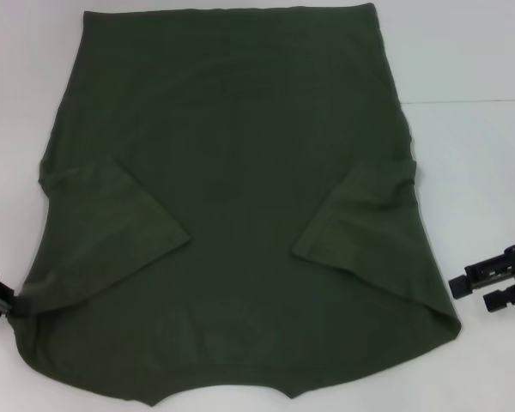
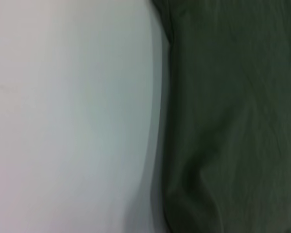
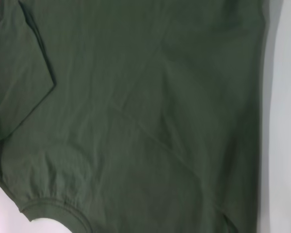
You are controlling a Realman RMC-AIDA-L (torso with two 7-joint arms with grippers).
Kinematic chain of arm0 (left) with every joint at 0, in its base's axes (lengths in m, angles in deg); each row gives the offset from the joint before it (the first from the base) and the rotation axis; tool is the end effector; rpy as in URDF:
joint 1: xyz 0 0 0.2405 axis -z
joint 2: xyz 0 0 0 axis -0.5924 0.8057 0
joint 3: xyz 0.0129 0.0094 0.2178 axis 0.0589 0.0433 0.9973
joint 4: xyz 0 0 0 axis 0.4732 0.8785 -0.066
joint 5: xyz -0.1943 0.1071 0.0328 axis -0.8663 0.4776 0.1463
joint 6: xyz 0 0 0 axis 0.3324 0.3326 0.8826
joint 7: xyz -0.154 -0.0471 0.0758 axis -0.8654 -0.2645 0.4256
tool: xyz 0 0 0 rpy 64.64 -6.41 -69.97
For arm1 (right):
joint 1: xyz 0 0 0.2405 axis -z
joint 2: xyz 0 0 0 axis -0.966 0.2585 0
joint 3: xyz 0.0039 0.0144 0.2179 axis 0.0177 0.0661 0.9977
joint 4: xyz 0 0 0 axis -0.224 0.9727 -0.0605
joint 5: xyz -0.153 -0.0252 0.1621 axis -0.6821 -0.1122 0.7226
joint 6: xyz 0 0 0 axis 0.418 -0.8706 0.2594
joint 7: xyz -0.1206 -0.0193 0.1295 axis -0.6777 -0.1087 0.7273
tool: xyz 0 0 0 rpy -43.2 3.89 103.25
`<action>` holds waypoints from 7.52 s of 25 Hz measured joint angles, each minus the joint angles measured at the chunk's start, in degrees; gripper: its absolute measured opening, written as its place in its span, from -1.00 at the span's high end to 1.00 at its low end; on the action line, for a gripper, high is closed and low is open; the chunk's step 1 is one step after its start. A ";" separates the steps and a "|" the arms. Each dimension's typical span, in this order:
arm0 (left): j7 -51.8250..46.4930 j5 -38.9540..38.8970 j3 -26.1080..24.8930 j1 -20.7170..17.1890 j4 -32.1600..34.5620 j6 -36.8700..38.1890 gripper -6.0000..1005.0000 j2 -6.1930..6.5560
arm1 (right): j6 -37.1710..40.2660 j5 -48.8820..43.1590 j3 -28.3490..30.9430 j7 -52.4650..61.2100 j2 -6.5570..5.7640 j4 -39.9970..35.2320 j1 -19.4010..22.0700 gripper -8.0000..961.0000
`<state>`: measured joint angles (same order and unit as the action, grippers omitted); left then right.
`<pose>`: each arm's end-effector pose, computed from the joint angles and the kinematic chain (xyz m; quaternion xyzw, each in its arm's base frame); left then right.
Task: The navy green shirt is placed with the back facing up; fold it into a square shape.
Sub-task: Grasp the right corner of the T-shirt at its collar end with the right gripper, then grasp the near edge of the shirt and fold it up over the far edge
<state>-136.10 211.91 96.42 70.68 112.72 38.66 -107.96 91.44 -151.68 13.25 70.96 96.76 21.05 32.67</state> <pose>-0.3409 0.3317 0.0621 -0.6878 -0.7117 -0.0455 0.1355 0.2827 0.3474 0.0449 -0.7422 0.6685 -0.0142 0.0445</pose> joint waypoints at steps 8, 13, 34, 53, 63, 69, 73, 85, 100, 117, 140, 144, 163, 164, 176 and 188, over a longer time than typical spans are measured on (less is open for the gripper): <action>0.00 0.00 0.00 0.10 -0.02 -0.20 0.98 -0.02 | -1.81 -1.08 -0.09 -1.06 0.83 2.02 0.31 -0.87; 0.08 0.00 0.00 0.11 -0.16 -0.28 0.98 -0.18 | -2.72 -1.68 0.20 -2.16 1.89 2.18 0.41 -0.86; 0.18 0.00 0.00 0.10 -0.18 -0.21 0.98 -0.37 | -6.73 -1.66 -0.08 -4.62 3.72 2.17 0.62 -0.86; 0.51 -0.18 0.00 0.49 -0.18 -0.03 0.98 -0.20 | -8.01 -1.39 0.55 -5.20 5.28 2.26 0.28 -0.86; 0.59 -0.36 0.00 0.90 -0.18 0.00 0.98 0.00 | -8.62 -1.16 0.52 -5.12 5.97 2.35 -0.47 -0.85; 0.62 -0.36 -0.07 1.20 -0.18 -0.05 0.98 0.12 | -8.07 -1.24 0.18 -5.06 6.13 2.62 -1.08 -0.85; 0.62 -0.30 -0.12 1.45 -0.18 -0.08 0.98 0.15 | -7.89 -1.27 0.14 -5.17 6.30 3.02 -1.70 -0.85; 0.62 -0.42 -0.28 1.60 -0.18 -0.22 0.98 0.23 | -8.05 -1.37 -0.02 -5.09 6.80 3.05 -2.41 -0.80; 0.66 -0.44 -0.27 1.59 -0.18 -0.21 0.98 0.24 | -8.45 -1.48 -0.10 -5.07 6.62 2.91 -2.38 0.17; 0.88 -0.50 -0.27 1.41 -0.18 -0.27 0.98 0.07 | -8.34 -1.49 -1.13 -6.60 7.26 2.69 -2.73 0.76; 5.52 -0.83 -4.57 1.24 0.51 10.66 0.98 1.54 | -2.52 -1.06 3.79 -14.05 3.82 -0.99 -1.06 0.87; 6.98 -0.83 -4.68 1.27 0.56 13.86 0.98 1.68 | 0.11 -1.06 4.76 -15.73 3.21 -2.10 -0.24 0.87; 13.23 0.11 -6.88 0.15 1.50 27.86 0.98 3.04 | 10.38 -1.01 10.20 -23.42 2.45 -3.72 5.72 0.87; 13.13 -0.19 -7.45 0.51 1.51 27.62 0.98 3.17 | 10.13 -0.99 11.30 -23.39 2.39 -3.72 5.41 0.87; 6.76 -5.41 -18.47 6.08 0.13 12.05 0.98 3.86 | -1.15 -0.46 23.74 -18.15 2.32 -3.08 -0.98 0.86; 8.12 -15.28 -18.35 8.48 -2.88 -9.06 0.98 0.98 | -23.50 5.25 23.63 -19.33 7.41 -2.73 -5.97 0.86</action>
<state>-127.98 196.63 78.07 79.16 109.84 29.60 -106.98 67.95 -146.43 36.88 51.63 104.17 18.32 26.70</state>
